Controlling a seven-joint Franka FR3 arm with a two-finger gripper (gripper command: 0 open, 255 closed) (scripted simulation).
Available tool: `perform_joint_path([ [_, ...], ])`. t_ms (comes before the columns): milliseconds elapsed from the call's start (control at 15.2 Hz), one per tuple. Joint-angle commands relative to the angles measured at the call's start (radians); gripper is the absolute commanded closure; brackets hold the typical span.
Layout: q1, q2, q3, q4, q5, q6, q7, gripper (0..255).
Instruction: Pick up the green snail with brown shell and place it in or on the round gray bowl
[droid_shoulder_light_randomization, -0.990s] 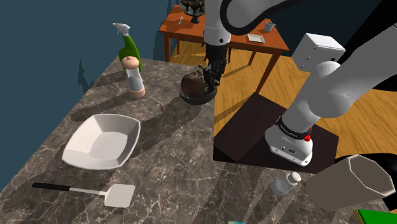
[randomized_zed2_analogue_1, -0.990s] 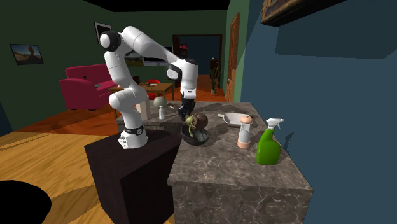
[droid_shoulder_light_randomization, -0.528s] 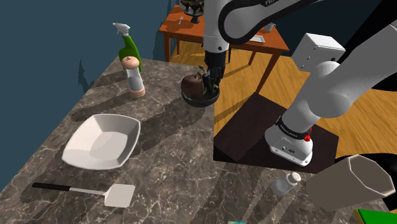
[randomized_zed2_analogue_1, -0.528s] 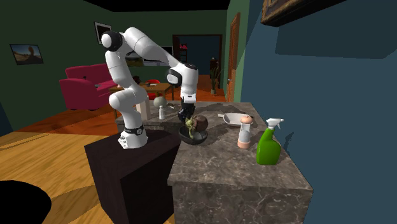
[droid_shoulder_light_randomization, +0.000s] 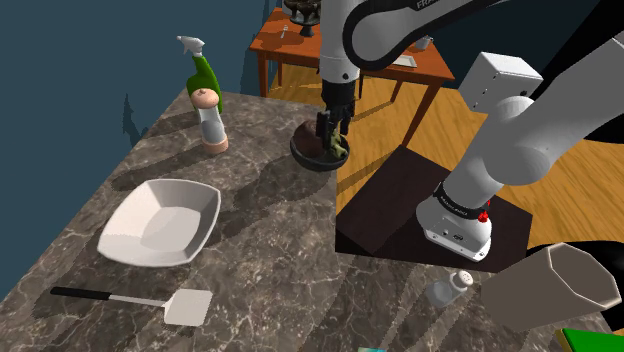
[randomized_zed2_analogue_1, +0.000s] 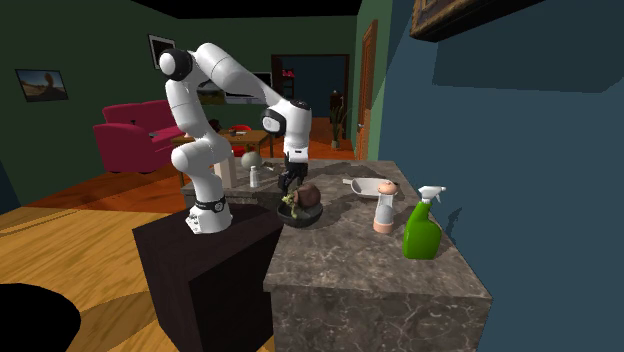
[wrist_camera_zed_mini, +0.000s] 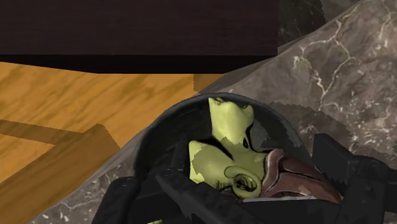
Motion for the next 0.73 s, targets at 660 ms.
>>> perform_joint_path([
  [660, -0.010, -0.039, -0.016, 0.099, -0.016, -0.139, 0.004, 0],
])
